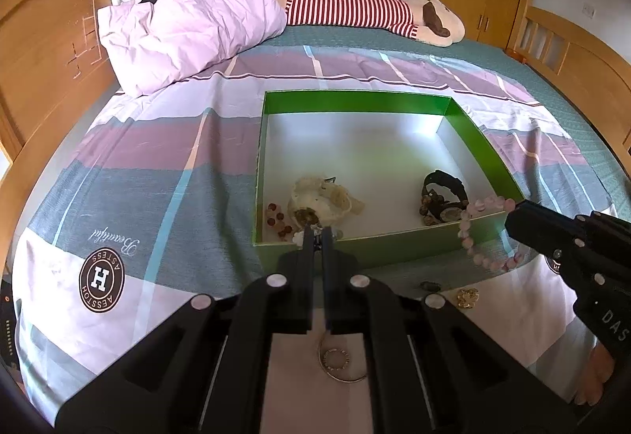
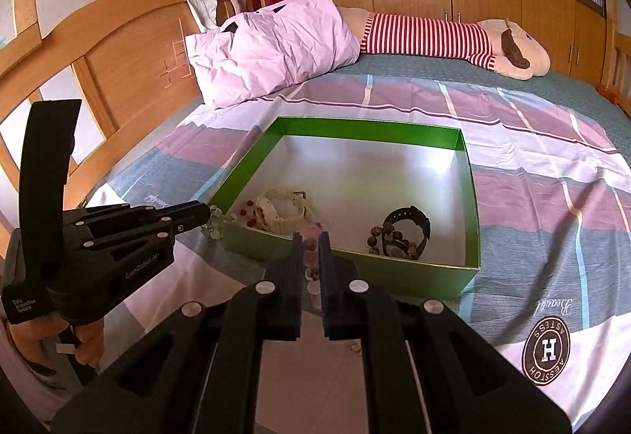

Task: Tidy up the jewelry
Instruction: 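Carry the silver bangle and pink bracelet into the green box and open both tools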

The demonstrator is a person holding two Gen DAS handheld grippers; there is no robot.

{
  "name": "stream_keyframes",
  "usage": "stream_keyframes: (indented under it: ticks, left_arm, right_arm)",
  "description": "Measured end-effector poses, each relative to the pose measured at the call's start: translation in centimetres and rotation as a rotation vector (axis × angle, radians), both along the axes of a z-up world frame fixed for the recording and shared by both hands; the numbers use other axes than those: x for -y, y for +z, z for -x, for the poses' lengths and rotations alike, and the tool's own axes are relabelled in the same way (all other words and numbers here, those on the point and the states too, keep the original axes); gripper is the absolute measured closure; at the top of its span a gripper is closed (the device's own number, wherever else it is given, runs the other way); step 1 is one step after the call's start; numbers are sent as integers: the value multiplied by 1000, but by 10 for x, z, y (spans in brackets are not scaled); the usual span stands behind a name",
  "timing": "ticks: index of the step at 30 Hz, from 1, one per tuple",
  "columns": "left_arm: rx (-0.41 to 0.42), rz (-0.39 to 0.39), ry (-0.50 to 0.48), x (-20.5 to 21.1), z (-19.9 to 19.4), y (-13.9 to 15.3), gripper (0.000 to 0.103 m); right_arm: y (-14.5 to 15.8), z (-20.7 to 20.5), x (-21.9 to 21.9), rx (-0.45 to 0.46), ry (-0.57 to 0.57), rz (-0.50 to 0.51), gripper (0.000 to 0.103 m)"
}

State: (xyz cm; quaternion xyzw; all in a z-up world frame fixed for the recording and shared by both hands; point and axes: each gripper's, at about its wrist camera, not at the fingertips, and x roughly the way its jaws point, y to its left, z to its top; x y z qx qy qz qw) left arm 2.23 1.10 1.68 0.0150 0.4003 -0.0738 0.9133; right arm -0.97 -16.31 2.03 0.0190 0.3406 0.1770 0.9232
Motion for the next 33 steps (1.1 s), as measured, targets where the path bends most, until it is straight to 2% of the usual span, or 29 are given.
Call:
stream_keyframes:
  ticks: [7, 13, 17, 21, 24, 25, 26, 27, 28, 29, 33]
  left_arm:
    - [27, 1, 32, -4, -20, 11, 100]
    - [20, 81, 45, -9, -46, 29, 100]
    - [24, 41, 41, 2, -64, 25, 100]
    - [-47, 45, 40, 7, -85, 3, 100]
    - [-66, 11, 33, 12, -90, -7, 100]
    - [-73, 11, 21, 13, -90, -9, 98]
    - [-77, 9, 6, 14, -90, -9, 86]
    - [-72, 5, 6, 15, -88, -8, 65]
    - [-56, 3, 11, 15, -86, -5, 59]
    - [-37, 3, 13, 14, -81, 0, 56]
    - [-48, 21, -2, 10, -67, 12, 55]
  right_arm:
    - [19, -20, 13, 79, -36, -78, 96]
    - [22, -43, 27, 84, -78, -84, 96]
    - [8, -65, 40, 29, -105, -117, 96]
    - [-17, -78, 50, -41, -145, -99, 96]
    - [-34, -85, 54, -94, -180, -86, 95]
    - [-35, -86, 55, -102, -186, -85, 93]
    - [-35, -85, 56, -105, -191, -86, 87]
    - [-33, -83, 57, -104, -196, -97, 72]
    - [-29, -80, 57, -97, -191, -110, 61]
    - [-23, -74, 56, -85, -186, -123, 58]
    - [-5, -54, 54, -90, -151, -137, 57]
